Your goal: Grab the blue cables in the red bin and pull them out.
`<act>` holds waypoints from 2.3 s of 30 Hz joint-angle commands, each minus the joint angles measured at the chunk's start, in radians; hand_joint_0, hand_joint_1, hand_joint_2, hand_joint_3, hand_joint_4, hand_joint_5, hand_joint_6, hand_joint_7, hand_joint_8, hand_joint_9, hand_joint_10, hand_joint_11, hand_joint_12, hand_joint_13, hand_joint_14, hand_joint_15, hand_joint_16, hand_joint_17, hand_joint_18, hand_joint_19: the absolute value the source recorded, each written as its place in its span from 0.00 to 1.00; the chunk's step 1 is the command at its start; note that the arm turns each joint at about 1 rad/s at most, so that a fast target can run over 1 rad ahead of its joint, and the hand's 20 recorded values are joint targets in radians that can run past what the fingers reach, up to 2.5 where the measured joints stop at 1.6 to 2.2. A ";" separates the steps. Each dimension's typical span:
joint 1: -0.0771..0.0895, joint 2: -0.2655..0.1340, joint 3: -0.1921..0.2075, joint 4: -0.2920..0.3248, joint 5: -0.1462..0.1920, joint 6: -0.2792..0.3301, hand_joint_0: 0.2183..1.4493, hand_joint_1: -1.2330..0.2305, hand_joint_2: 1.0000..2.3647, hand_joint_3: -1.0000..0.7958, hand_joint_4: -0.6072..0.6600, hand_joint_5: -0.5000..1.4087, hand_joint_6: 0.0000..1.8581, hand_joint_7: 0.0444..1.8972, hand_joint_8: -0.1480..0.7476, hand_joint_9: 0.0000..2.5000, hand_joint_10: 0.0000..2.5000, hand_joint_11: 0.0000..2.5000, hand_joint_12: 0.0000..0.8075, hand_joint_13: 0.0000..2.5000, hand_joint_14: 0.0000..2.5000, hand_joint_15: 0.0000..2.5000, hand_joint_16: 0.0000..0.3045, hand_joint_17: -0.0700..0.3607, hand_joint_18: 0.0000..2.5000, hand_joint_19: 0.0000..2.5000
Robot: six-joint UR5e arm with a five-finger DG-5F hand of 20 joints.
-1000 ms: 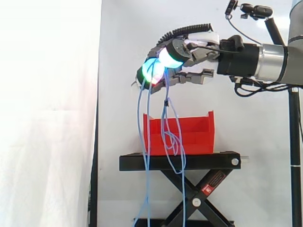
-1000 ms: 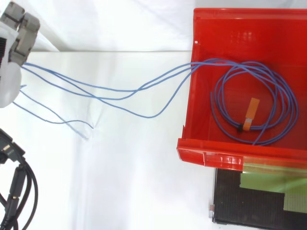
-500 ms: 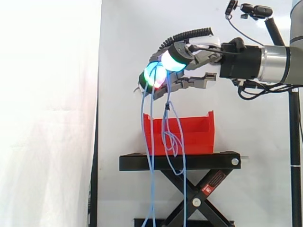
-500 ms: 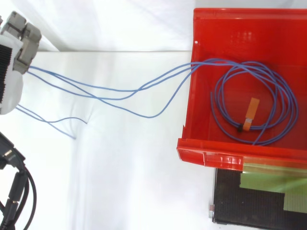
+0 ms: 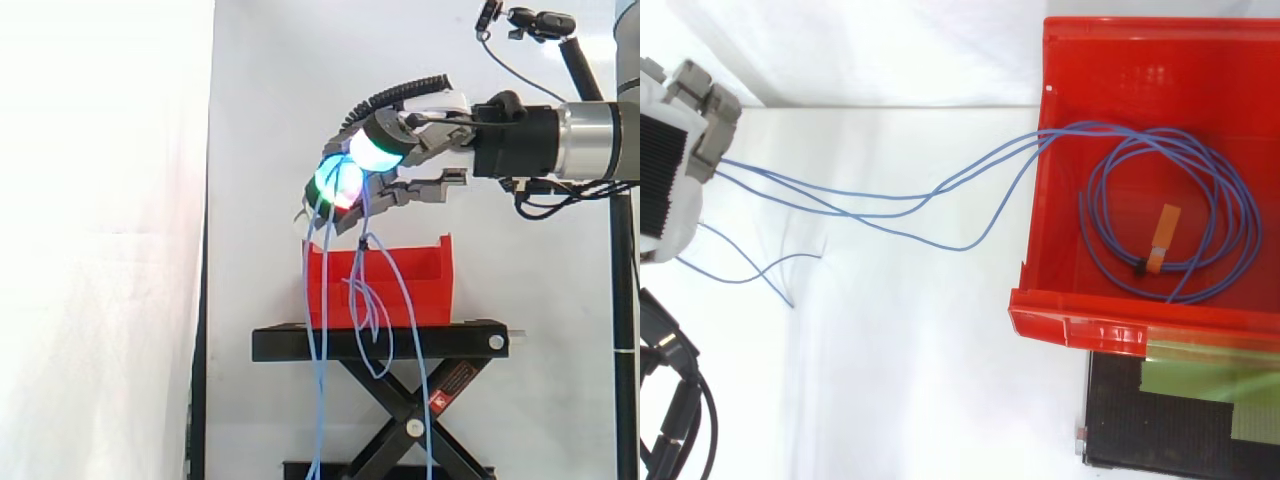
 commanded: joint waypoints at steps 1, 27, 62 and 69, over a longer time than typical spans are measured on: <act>0.003 0.000 0.000 -0.013 0.006 0.006 0.45 0.30 0.00 0.00 0.59 0.77 0.12 0.36 0.44 0.33 0.01 0.25 0.40 0.24 0.01 0.18 0.14 0.39 0.16 0.23; 0.009 0.000 0.000 -0.054 0.027 0.040 0.42 0.34 0.00 0.00 0.59 0.78 0.08 0.38 0.45 0.33 0.01 0.25 0.41 0.24 0.01 0.18 0.15 0.39 0.16 0.22; 0.009 0.000 0.000 -0.060 0.027 0.040 0.48 0.18 0.00 0.00 0.61 0.79 0.15 0.38 0.45 0.36 0.01 0.26 0.40 0.25 0.01 0.18 0.14 0.38 0.17 0.22; 0.009 0.000 0.000 -0.063 0.027 0.040 0.50 0.15 0.00 0.00 0.61 0.76 0.22 0.34 0.45 0.35 0.01 0.26 0.40 0.25 0.01 0.18 0.14 0.38 0.17 0.22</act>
